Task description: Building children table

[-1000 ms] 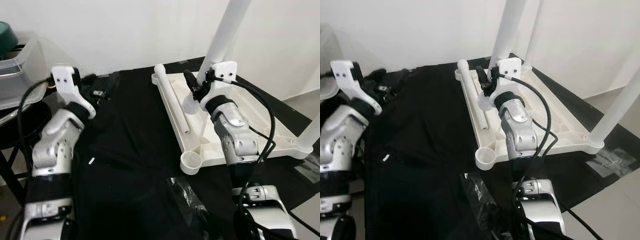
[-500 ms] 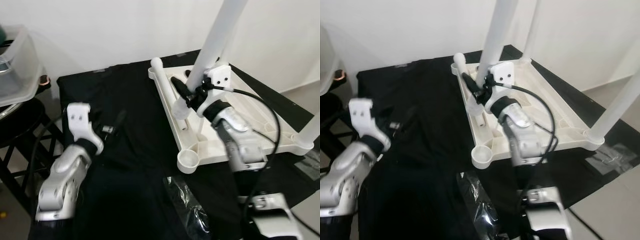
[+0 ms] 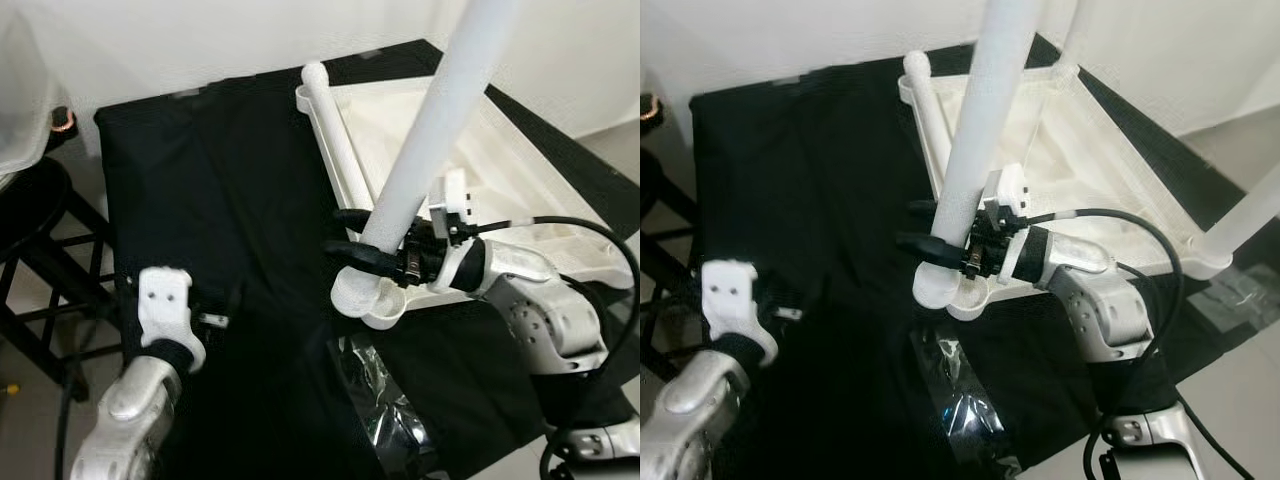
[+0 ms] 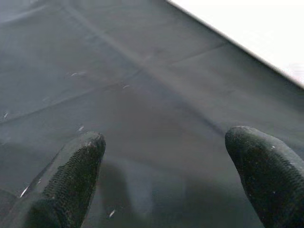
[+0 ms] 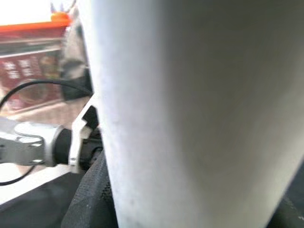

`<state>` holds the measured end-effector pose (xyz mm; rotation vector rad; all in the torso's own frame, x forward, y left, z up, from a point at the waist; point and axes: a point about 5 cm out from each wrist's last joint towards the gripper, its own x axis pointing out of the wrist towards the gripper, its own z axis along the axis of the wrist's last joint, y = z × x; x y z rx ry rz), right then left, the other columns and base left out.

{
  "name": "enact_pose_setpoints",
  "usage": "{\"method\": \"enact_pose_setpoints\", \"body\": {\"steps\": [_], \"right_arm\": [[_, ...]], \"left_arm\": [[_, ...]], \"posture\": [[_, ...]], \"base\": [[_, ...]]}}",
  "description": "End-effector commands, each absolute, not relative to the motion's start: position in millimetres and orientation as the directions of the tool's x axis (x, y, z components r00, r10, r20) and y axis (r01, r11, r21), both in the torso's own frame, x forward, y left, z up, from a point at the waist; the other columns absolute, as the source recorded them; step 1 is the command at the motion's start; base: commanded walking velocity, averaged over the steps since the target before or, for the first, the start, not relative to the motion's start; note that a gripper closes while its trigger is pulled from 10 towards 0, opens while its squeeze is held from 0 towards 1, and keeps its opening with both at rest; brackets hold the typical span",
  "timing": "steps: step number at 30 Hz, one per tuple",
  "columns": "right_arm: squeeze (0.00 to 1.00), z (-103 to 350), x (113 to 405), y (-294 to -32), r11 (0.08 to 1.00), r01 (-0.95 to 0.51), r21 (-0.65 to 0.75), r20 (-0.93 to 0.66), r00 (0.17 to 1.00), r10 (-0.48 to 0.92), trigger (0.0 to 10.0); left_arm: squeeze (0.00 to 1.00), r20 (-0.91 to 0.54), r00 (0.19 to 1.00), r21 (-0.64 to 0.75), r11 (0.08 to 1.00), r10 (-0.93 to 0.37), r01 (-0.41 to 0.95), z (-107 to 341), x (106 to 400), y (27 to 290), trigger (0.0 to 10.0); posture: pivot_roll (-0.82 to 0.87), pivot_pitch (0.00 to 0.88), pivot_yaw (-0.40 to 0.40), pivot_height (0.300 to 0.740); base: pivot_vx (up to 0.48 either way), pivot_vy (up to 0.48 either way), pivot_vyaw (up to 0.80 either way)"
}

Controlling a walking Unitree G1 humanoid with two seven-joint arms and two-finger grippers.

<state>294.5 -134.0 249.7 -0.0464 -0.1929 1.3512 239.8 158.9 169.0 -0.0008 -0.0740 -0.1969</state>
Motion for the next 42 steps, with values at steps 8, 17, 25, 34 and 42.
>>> {"method": "enact_pose_setpoints", "body": {"steps": [8,17,25,34,42], "right_arm": [[0.00,256.8,294.9,-134.4,0.030,-0.974,-0.223,-0.016,0.034,0.999,10.0],[0.00,272.3,294.0,-142.2,-0.073,-0.960,-0.270,-0.096,-0.049,0.994,10.0],[0.00,270.5,288.4,-149.5,-0.165,-0.952,-0.256,-0.175,-0.123,0.977,10.0],[0.00,271.6,300.8,-152.7,-0.161,-0.932,-0.325,-0.252,-0.078,0.964,10.0],[0.00,277.0,310.5,-149.7,-0.168,-0.931,-0.324,-0.235,-0.093,0.968,10.0]], "left_arm": [[0.00,0.078,0.971,0.056,0.974,-0.224,0.220,169.3,224.0,158.7,10.0],[0.00,0.089,0.967,0.035,0.971,-0.239,0.237,170.1,216.6,158.3,10.0],[0.00,0.101,0.965,0.028,0.970,-0.242,0.240,172.0,213.6,157.1,10.0],[0.00,0.112,0.964,0.031,0.970,-0.241,0.239,173.8,214.2,156.6,10.0],[0.00,0.121,0.965,0.032,0.972,-0.235,0.233,176.0,215.8,156.9,10.0]], "posture": [[0.01,0.346,0.029,0.740],[0.01,0.347,0.036,0.740],[0.01,0.340,0.031,0.740],[0.01,0.332,0.026,0.740],[0.02,0.340,0.024,0.740]], "base": [[0.000,0.000,0.00],[0.000,0.000,0.00],[0.000,0.000,0.00],[0.000,0.000,0.00],[0.000,0.000,0.00]]}}
